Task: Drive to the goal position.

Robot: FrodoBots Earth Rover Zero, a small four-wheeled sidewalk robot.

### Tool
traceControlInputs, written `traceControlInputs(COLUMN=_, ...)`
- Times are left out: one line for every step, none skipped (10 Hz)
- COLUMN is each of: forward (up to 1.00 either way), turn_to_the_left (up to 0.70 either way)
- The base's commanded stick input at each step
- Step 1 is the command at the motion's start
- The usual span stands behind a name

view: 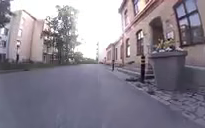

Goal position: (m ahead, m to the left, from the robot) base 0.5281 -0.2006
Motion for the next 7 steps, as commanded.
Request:
traceControlInputs(forward=0.7, turn_to_the_left=0.35)
traceControlInputs(forward=0.7, turn_to_the_left=0.35)
traceControlInputs(forward=0.7, turn_to_the_left=0.35)
traceControlInputs(forward=0.7, turn_to_the_left=0.35)
traceControlInputs(forward=0.7, turn_to_the_left=0.35)
traceControlInputs(forward=0.7, turn_to_the_left=0.35)
traceControlInputs(forward=0.7, turn_to_the_left=0.35)
